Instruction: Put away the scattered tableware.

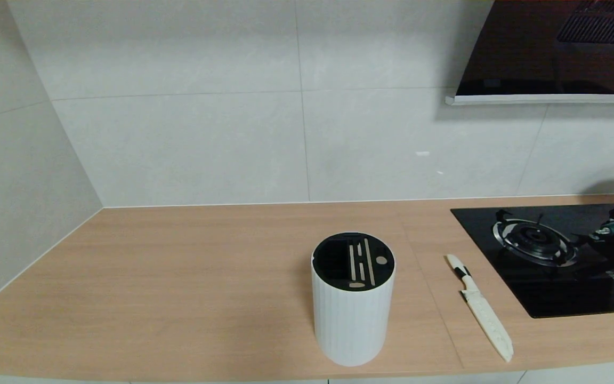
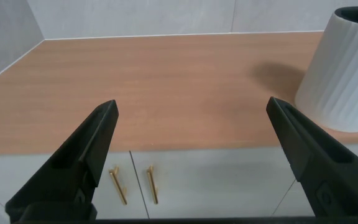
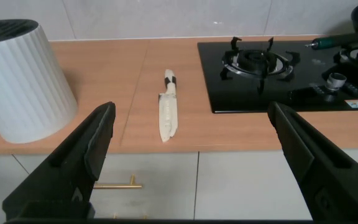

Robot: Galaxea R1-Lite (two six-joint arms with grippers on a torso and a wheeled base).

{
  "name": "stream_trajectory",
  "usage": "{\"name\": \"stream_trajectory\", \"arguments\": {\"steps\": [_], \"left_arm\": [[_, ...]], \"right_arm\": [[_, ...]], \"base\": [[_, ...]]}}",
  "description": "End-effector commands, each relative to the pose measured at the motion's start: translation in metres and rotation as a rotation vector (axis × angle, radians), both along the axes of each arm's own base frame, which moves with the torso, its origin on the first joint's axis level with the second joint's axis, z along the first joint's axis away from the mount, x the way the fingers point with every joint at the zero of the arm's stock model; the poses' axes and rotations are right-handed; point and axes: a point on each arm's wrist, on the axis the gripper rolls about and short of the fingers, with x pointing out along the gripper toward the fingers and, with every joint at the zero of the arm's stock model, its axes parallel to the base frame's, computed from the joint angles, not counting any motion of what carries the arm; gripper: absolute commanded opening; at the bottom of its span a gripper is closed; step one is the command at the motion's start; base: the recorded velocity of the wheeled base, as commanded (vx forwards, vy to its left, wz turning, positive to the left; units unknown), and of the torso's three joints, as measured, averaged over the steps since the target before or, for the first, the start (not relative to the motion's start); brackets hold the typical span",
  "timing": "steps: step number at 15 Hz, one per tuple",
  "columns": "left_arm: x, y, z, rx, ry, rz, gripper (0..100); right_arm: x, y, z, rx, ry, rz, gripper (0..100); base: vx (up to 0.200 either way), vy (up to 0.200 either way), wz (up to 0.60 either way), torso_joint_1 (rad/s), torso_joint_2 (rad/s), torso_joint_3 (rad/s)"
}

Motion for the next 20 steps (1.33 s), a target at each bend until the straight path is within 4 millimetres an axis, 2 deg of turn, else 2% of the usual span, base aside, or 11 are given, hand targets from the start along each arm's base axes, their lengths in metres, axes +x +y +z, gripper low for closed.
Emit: {"name": "stream_trajectory", "arguments": {"steps": [1, 8, 9, 10, 11, 15, 16, 20], "left_arm": [[0.000, 0.000, 0.000, 0.000, 0.002, 0.001, 100], [0.000, 0.000, 0.000, 0.000, 0.002, 0.001, 100], [0.000, 0.000, 0.000, 0.000, 0.002, 0.001, 100], [0.000, 0.000, 0.000, 0.000, 0.002, 0.001, 100], [0.000, 0.000, 0.000, 0.000, 0.002, -0.001, 100], [0.000, 0.000, 0.000, 0.000, 0.002, 0.001, 100], [0.000, 0.000, 0.000, 0.000, 0.002, 0.001, 100], [0.000, 0.000, 0.000, 0.000, 0.002, 0.001, 100]], "right_arm": [[0.000, 0.000, 0.000, 0.001, 0.001, 0.002, 100], [0.000, 0.000, 0.000, -0.007, -0.002, 0.000, 100], [-0.001, 0.000, 0.004, -0.007, -0.019, 0.000, 100], [-0.007, 0.000, 0.025, 0.001, -0.074, 0.006, 100], [-0.006, 0.000, 0.040, 0.007, -0.059, 0.034, 100], [0.034, 0.002, 0.068, -0.001, 0.203, 0.142, 100], [0.052, 0.004, 0.074, -0.005, 0.297, 0.156, 100], [0.115, 0.013, 0.092, -0.017, 0.493, 0.182, 100]], "base": [[0.000, 0.000, 0.00, 0.000, 0.00, 0.000], [0.000, 0.000, 0.00, 0.000, 0.00, 0.000], [0.000, 0.000, 0.00, 0.000, 0.00, 0.000], [0.000, 0.000, 0.00, 0.000, 0.00, 0.000], [0.000, 0.000, 0.00, 0.000, 0.00, 0.000], [0.000, 0.000, 0.00, 0.000, 0.00, 0.000], [0.000, 0.000, 0.00, 0.000, 0.00, 0.000], [0.000, 0.000, 0.00, 0.000, 0.00, 0.000]]}}
